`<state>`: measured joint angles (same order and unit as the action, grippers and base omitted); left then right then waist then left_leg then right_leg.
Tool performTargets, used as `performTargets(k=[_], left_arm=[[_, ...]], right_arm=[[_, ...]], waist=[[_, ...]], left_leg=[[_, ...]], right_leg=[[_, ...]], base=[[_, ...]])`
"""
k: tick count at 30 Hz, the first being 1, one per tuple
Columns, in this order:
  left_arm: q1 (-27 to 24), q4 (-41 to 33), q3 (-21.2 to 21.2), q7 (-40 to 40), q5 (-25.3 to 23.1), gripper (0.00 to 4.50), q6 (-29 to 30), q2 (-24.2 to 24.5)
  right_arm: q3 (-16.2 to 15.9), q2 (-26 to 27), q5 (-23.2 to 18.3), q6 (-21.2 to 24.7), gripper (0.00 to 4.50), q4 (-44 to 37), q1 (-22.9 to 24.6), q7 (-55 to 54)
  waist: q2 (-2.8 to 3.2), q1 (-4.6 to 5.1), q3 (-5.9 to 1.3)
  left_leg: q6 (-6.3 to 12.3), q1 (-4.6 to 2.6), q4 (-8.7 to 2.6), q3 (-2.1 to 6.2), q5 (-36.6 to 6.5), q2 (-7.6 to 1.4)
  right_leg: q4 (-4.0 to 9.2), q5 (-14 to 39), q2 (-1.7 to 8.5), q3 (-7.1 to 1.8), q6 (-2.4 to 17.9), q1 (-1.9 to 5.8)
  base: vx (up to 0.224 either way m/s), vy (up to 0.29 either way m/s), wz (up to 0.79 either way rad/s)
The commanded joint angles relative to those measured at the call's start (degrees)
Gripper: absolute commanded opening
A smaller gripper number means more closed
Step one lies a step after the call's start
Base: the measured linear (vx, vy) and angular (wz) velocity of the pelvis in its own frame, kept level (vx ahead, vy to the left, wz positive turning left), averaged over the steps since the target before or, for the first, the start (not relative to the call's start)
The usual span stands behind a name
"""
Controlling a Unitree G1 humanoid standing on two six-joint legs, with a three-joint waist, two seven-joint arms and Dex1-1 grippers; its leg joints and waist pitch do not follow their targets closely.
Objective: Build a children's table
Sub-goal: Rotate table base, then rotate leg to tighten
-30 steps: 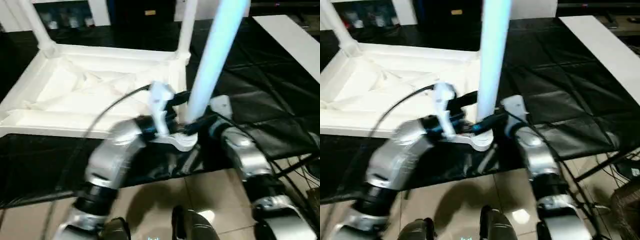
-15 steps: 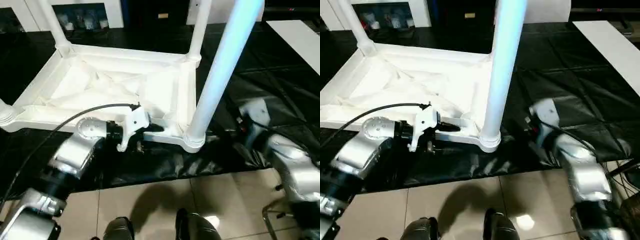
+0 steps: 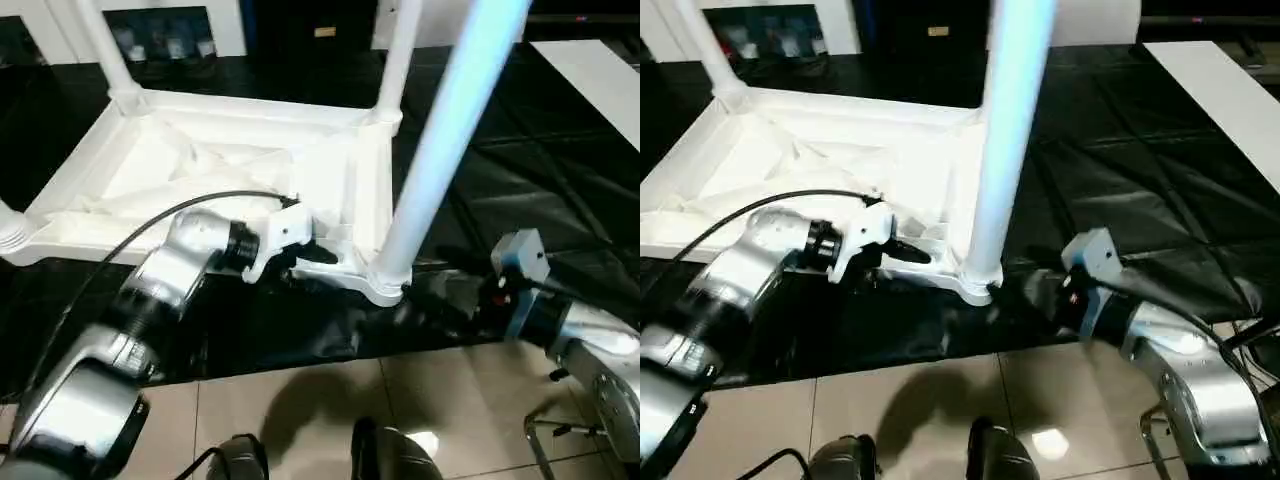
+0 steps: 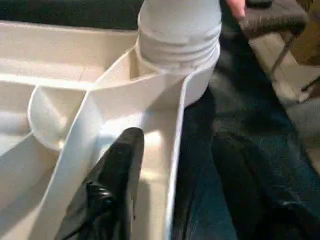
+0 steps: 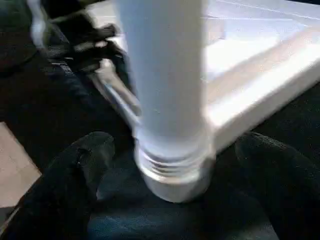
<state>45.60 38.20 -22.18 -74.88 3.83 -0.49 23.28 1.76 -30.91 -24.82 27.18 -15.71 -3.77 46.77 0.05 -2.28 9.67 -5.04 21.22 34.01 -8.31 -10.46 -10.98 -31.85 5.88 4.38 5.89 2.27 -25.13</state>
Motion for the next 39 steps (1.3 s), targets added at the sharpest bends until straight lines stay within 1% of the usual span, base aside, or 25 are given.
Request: performTargets(k=[1, 3, 4, 7, 9, 10, 11, 13, 16, 18, 19, 20, 21, 23, 25, 26, 28, 31, 32, 33, 34, 35, 37, 38, 39], left_arm=[[0.73, 1.23, -0.85, -1.06, -1.07, 2.13, -1.14, -0.16], [1.79, 3.04, -0.93, -1.86, -1.30, 2.04, -1.63, -0.52], [3.50, 6.05, -1.39, -2.69, -2.48, 1.97, -3.26, -0.93], [4.45, 8.01, -1.52, -2.70, -3.22, 1.63, -4.78, -1.24], [5.43, 10.41, -1.30, -3.15, -3.61, 1.52, -6.15, -1.80], [5.43, 10.41, -1.30, -3.15, -3.61, 1.26, -6.15, -1.80], [5.67, 11.04, -1.34, -2.92, -3.90, 1.26, -6.69, -1.98], [6.03, 12.26, -1.69, -2.28, -4.70, 1.16, -7.96, -2.23], [6.65, 14.23, -1.42, -2.20, -5.27, 0.84, -9.32, -2.94], [6.75, 14.53, -1.38, -2.23, -5.34, 0.78, -9.49, -3.08], [7.21, 15.78, -1.36, -2.53, -5.79, 0.77, -10.33, -3.41], [7.43, 16.34, -1.41, -2.76, -6.02, 0.58, -10.67, -3.55], [7.48, 16.48, -1.44, -2.85, -6.10, 0.58, -10.75, -3.58], [7.64, 16.88, -1.55, -3.23, -6.33, 0.36, -11.06, -3.67], [7.69, 16.93, -0.85, -3.71, -5.59, 0.30, -10.46, -3.99], [7.59, 16.86, -0.44, -4.75, -4.98, 0.09, -9.68, -4.18], [7.13, 16.36, -0.42, -5.55, -4.76, 0.09, -8.62, -4.11], [6.23, 15.78, -0.13, -6.87, -4.21, 0.09, -7.23, -4.10], [4.65, 15.11, -0.53, -5.82, -5.13, 0.09, -4.77, -3.44], [4.65, 15.11, -0.53, -5.82, -5.13, 0.09, -4.77, -3.44], [4.02, 14.86, -0.87, -5.18, -5.81, 0.09, -3.91, -3.02], [3.07, 14.47, -1.36, -4.13, -6.82, 0.09, -2.95, -2.29], [1.08, 13.34, -0.41, -0.28, -7.74, 0.09, -0.73, -1.06], [0.02, 12.03, 0.87, 2.40, -7.54, 0.09, 1.12, -0.64], [0.02, 12.03, 0.87, 2.40, -7.54, 0.09, 1.12, -0.64]], right_arm=[[-0.11, -1.07, -0.78, 1.21, 4.50, -1.60, 0.72, 0.56], [-0.72, -1.92, -0.86, 2.31, 4.50, -2.60, 1.21, 0.93], [-2.13, -3.63, -0.75, 3.79, 4.50, -4.02, 2.20, 2.02], [-2.75, -4.45, -0.74, 4.17, 4.50, -4.68, 2.84, 2.74], [-2.97, -5.14, -1.15, 4.31, 4.50, -5.58, 3.69, 3.89], [-2.97, -5.14, -1.15, 4.31, 4.50, -5.58, 3.69, 3.89], [-2.87, -5.20, -1.22, 4.36, 4.50, -5.78, 3.90, 3.94], [-2.81, -5.40, -1.42, 4.47, 4.50, -6.04, 4.14, 3.90], [-2.97, -5.80, -1.72, 4.88, 4.50, -6.43, 4.20, 3.76], [-3.00, -5.84, -1.77, 4.95, 4.50, -6.44, 4.18, 3.71], [-2.97, -5.83, -1.65, 4.98, 4.50, -6.50, 4.14, 3.79], [-2.91, -5.77, -1.51, 4.86, 4.50, -6.43, 4.08, 3.89], [-2.87, -5.75, -1.49, 4.78, 4.50, -6.39, 4.04, 3.96], [-2.51, -5.54, -1.67, 4.32, 4.50, -6.20, 3.84, 4.31], [-1.62, -4.46, -1.24, 2.51, 4.50, -5.48, 3.30, 3.37], [-0.55, -3.64, -2.17, 2.38, 4.50, -4.70, 2.36, 2.75], [0.02, -2.96, -1.67, 1.40, 4.50, -3.75, 1.40, 1.55], [0.34, -2.34, -0.44, -0.24, 4.50, -2.54, 0.31, 0.16], [0.79, -2.22, -0.55, -0.58, 4.50, -1.33, -0.92, 0.17], [0.79, -2.22, -0.55, -0.58, 4.50, -1.33, -0.92, 0.17], [0.77, -2.50, -0.50, -0.31, 4.50, -0.99, -1.37, 0.30], [0.78, -2.81, -0.52, -0.08, 4.50, -0.43, -1.96, 0.58], [0.52, -3.22, -0.31, 0.00, 4.50, 0.59, -2.89, 1.35], [0.31, -3.20, -0.14, -0.15, 4.50, 1.12, -3.35, 1.55], [0.31, -3.20, -0.14, -0.15, 4.50, 1.12, -3.35, 1.55]], waist=[[-0.36, -0.44, -5.49], [-0.32, -0.61, -5.54], [-0.19, -0.88, -5.68], [-0.23, -1.32, -5.74], [-0.33, -1.64, -5.72], [-0.39, -1.71, -5.70], [-0.35, -1.71, -5.64], [-0.40, -1.69, -5.64], [-0.42, -1.75, -5.58], [-0.45, -1.76, -5.50], [-0.65, -1.73, -5.49], [-0.55, -1.81, -5.44], [-0.55, -1.81, -5.44], [-0.61, -1.83, -5.38], [-0.56, -1.87, -5.44], [-0.55, -1.83, -5.47], [-0.47, -1.84, -5.48], [-0.49, -1.70, -5.67], [-0.49, -1.70, -5.98], [-0.49, -1.70, -5.98], [-0.40, -1.69, -5.94], [-0.48, -1.68, -6.13], [-0.49, -1.49, -6.18], [-0.52, -1.40, -6.14], [-0.52, -1.40, -6.14]], left_leg=[[5.85, -0.10, -3.81, -0.32, -10.04, -0.24], [5.77, -0.18, -3.82, -0.37, -9.50, -0.22], [6.17, -0.07, -3.85, -0.32, -8.56, -0.35], [6.25, -0.05, -3.82, -0.36, -8.42, -0.43], [6.04, 0.05, -3.80, -0.43, -7.93, -0.21], [5.91, 0.14, -3.86, -0.36, -7.91, -0.30], [5.89, 0.21, -3.86, -0.34, -7.93, -0.26], [5.82, 0.17, -3.83, -0.40, -7.85, -0.17], [5.71, 0.08, -3.82, -0.38, -8.03, -0.12], [5.71, 0.05, -3.87, -0.38, -8.38, -0.15], [5.67, 0.09, -3.85, -0.39, -8.48, -0.12], [5.58, 0.05, -3.83, -0.36, -8.71, -0.02], [5.58, 0.05, -3.83, -0.36, -8.71, -0.02], [5.37, 0.01, -3.85, -0.33, -9.21, 0.01], [5.20, 0.05, -3.87, -0.27, -9.25, -0.07], [5.21, -0.01, -3.87, -0.28, -9.19, 0.02], [5.18, 0.01, -3.87, -0.24, -9.01, -0.05], [5.23, 0.03, -3.90, -0.28, -8.15, -0.20], [5.69, 0.07, -3.88, -0.29, -7.28, -0.41], [5.69, 0.07, -3.88, -0.29, -7.28, -0.41], [6.11, 0.09, -3.89, -0.34, -6.76, -0.45], [6.73, 0.19, -3.88, -0.36, -5.89, -0.58], [7.02, 0.23, -3.86, -0.44, -6.19, -0.53], [7.05, 0.13, -3.84, -0.55, -6.58, -0.50], [7.05, 0.13, -3.84, -0.55, -6.58, -0.50]], right_leg=[[5.15, 30.93, 2.77, -1.68, 2.51, 4.55], [5.05, 30.39, 2.90, -1.80, 3.19, 4.77], [4.82, 28.11, 2.86, -1.94, 3.89, 4.88], [4.59, 27.00, 3.10, -2.06, 4.68, 5.01], [4.75, 27.71, 3.08, -2.01, 4.09, 5.16], [4.64, 27.77, 3.14, -1.96, 4.09, 5.26], [4.74, 28.08, 3.14, -1.93, 3.98, 5.27], [4.87, 28.32, 3.04, -1.89, 3.76, 5.20], [5.07, 29.25, 3.03, -1.81, 3.27, 5.20], [5.21, 29.97, 3.05, -1.76, 3.16, 5.12], [5.22, 30.29, 3.02, -1.73, 2.98, 5.17], [5.40, 31.53, 3.07, -1.65, 2.42, 5.12], [5.40, 31.53, 3.07, -1.65, 2.42, 5.12], [5.62, 32.86, 3.08, -1.54, 1.72, 5.07], [5.58, 33.15, 3.23, -1.51, 1.53, 5.07], [5.62, 33.07, 3.22, -1.47, 1.64, 5.02], [5.56, 32.68, 3.19, -1.47, 1.86, 5.05], [5.12, 30.43, 3.26, -1.66, 3.06, 5.06], [4.52, 27.89, 3.36, -1.86, 4.47, 5.21], [4.52, 27.89, 3.36, -1.86, 4.47, 5.21], [4.45, 26.74, 3.33, -1.92, 5.27, 5.19], [3.98, 24.35, 3.32, -2.06, 6.49, 5.35], [3.88, 24.08, 3.33, -2.09, 6.90, 5.44], [4.06, 25.43, 3.33, -2.08, 6.69, 5.26], [4.06, 25.43, 3.33, -2.08, 6.69, 5.26]], base=[[0.000, 0.000, 0.00], [0.000, 0.000, 0.00], [0.000, 0.000, 0.00], [0.000, 0.000, 0.00], [0.000, 0.000, 0.00], [0.000, 0.000, 0.00], [0.000, 0.000, 0.00], [0.000, 0.000, 0.00], [0.000, 0.000, 0.00], [0.000, 0.000, 0.00], [0.000, 0.000, 0.00], [0.000, 0.000, 0.00], [0.000, 0.000, 0.00], [0.000, 0.000, 0.00], [0.000, 0.000, 0.00], [0.000, 0.000, 0.00], [0.000, 0.000, 0.00], [0.000, 0.000, 0.00], [0.000, 0.000, 0.00], [0.000, 0.000, 0.00], [0.000, 0.000, 0.00], [0.000, 0.000, 0.00], [0.000, 0.000, 0.00], [0.000, 0.000, 0.00], [0.000, 0.000, 0.00]])
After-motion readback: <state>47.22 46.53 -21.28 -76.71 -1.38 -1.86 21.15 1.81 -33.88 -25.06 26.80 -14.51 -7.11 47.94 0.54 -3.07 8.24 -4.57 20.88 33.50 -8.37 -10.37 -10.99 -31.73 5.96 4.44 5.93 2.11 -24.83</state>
